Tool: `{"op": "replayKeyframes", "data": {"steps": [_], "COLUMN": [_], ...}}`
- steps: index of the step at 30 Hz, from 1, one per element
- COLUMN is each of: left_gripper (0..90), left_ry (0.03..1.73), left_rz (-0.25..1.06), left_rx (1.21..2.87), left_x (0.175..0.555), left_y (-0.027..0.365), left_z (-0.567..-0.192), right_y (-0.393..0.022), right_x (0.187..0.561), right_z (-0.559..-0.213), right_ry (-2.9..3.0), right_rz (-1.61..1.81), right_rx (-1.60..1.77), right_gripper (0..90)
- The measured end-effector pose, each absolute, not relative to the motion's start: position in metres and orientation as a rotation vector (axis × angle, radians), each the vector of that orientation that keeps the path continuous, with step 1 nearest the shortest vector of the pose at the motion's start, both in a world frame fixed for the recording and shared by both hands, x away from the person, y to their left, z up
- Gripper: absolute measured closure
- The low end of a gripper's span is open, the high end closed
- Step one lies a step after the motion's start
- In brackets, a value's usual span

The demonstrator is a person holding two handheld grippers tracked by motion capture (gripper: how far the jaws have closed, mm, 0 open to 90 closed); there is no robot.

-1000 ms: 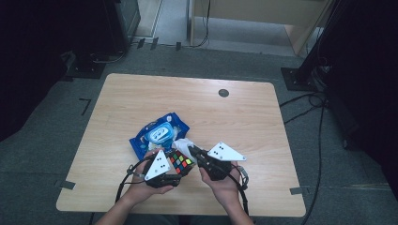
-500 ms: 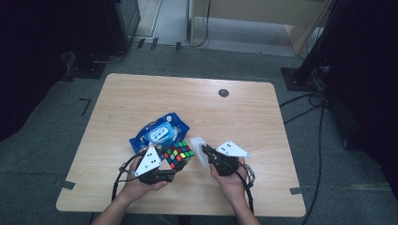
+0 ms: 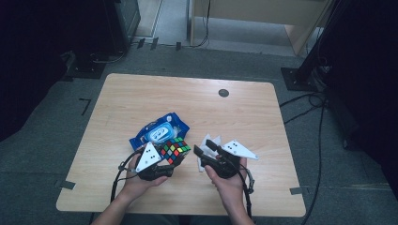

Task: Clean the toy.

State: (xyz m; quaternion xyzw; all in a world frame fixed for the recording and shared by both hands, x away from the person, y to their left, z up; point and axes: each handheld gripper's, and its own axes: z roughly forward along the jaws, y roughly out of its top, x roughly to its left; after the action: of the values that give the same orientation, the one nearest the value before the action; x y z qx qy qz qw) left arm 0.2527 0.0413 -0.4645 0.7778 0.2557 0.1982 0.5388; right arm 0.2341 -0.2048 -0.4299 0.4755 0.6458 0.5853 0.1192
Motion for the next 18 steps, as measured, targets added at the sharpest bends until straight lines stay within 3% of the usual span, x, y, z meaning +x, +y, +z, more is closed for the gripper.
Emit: {"op": "replayKeyframes", "data": {"steps": [2, 5, 8, 10, 18], "left_gripper": [34.1, 34.1, 34.1, 34.0, 33.3], "left_ry": [0.603, 0.590, 0.578, 0.571, 0.550], "left_rz": [0.485, 0.490, 0.494, 0.494, 0.434], "left_rx": [1.850, 1.844, 1.832, 1.827, 1.847], "left_x": [0.250, 0.247, 0.244, 0.242, 0.245], "left_y": [0.038, 0.035, 0.032, 0.030, 0.029], "left_z": [-0.465, -0.464, -0.464, -0.465, -0.467], "right_y": [-0.192, -0.181, -0.175, -0.174, -0.176], "right_x": [0.232, 0.233, 0.236, 0.236, 0.236], "right_z": [-0.428, -0.432, -0.440, -0.445, -0.444], "right_ry": [1.925, 1.942, 1.964, 1.961, 1.983], "right_rz": [1.748, 1.766, 1.789, 1.817, 1.783], "right_rx": [1.415, 1.474, 1.551, 1.592, 1.612], "right_gripper": [24.7, 21.3, 24.0, 33.4, 34.2]}}
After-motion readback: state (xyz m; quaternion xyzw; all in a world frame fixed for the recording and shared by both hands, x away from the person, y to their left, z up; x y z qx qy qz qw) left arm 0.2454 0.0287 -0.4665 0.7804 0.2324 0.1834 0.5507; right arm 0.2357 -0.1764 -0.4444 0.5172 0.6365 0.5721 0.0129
